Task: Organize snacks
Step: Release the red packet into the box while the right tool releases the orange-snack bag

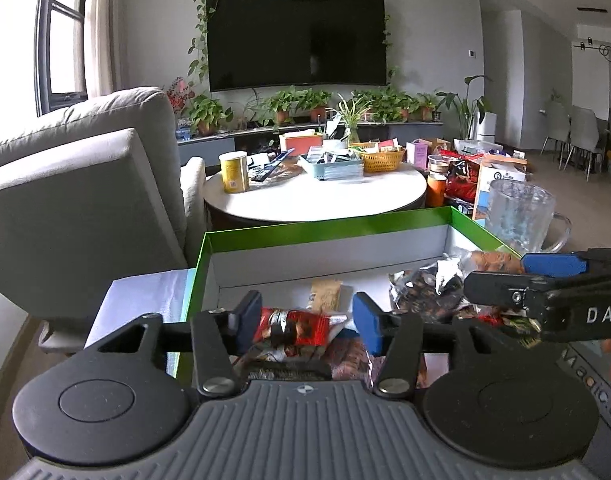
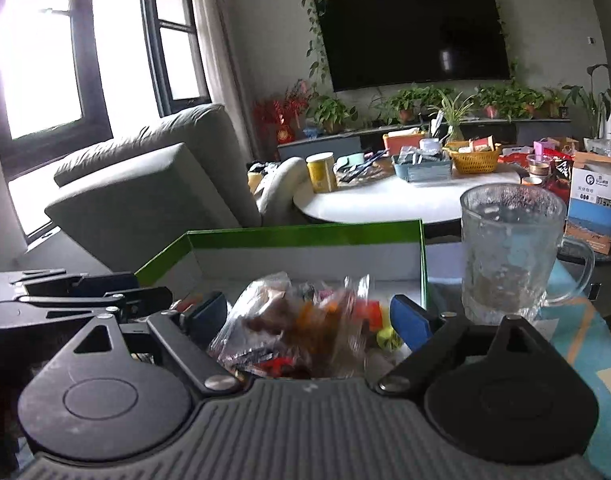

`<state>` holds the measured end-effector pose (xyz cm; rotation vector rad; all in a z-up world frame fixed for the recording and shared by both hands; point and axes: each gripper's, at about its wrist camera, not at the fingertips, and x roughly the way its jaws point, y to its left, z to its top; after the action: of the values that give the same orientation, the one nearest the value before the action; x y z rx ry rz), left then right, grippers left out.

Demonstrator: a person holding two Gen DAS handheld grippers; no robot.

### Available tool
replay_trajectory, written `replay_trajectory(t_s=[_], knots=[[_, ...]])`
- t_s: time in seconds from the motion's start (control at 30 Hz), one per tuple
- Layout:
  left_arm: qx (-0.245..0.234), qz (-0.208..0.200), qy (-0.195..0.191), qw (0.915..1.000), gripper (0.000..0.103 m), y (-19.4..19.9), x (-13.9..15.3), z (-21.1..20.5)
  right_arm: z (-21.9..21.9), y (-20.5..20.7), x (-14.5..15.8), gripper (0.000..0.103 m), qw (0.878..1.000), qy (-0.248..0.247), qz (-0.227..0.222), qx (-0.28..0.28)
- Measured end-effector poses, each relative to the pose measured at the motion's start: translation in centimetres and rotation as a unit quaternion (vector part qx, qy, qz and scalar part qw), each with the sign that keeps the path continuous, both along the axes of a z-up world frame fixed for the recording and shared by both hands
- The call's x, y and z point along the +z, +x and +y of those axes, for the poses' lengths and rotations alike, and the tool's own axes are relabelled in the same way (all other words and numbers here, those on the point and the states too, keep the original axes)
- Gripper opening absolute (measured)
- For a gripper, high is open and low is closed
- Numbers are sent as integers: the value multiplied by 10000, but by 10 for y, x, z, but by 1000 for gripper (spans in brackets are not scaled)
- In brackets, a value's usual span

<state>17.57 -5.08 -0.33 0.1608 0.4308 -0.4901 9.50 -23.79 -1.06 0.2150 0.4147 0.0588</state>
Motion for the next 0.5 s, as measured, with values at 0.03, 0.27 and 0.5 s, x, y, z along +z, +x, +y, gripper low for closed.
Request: replay_trajectory(t_s=[0.03, 0.27, 0.5], knots=[[21, -22, 19, 10000, 50, -3, 1, 1, -1, -4, 1, 58, 10000, 24, 10, 16], [410, -288, 1, 9987, 57, -39, 11, 16, -16, -39, 4, 58, 9998, 161, -71, -27], [678, 298, 63, 9972, 58, -55, 0, 21, -32, -70, -8, 58, 9997, -17, 209, -150]])
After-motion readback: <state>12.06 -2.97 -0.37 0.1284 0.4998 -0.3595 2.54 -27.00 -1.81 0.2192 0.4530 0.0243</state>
